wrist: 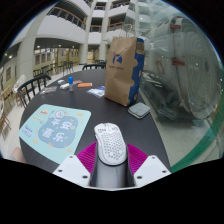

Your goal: Arrange mouse

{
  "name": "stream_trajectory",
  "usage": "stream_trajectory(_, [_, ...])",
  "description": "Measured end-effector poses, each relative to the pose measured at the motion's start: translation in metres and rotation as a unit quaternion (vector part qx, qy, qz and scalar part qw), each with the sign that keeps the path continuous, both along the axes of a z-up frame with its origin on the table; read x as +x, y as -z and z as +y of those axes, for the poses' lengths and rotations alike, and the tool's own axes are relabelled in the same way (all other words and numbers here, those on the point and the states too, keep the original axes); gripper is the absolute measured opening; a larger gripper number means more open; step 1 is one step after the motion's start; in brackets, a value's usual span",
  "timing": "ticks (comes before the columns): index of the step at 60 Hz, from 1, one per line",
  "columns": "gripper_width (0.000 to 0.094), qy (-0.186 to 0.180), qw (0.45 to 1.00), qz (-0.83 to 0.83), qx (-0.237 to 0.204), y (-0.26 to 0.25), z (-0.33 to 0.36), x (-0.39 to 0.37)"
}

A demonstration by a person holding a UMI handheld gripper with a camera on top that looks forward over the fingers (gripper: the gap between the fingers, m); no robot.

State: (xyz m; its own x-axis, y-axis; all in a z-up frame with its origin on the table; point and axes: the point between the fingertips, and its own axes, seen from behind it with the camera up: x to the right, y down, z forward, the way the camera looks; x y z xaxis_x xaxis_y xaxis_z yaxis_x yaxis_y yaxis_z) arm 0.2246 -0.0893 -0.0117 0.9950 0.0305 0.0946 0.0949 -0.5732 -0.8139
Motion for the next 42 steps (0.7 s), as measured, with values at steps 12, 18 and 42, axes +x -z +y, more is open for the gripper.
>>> stream_trajectory(12, [0.0430,0.028,0.995,0.051,0.077,-0.077,0.000,-0.061])
stream_trajectory(18, [0.0429,0.051,0.992,0.074,0.093,-0.104,0.011,-0.113])
stream_trajectory(42, [0.0524,0.069,0.997,0.012,-0.018,0.000,0.016,-0.202])
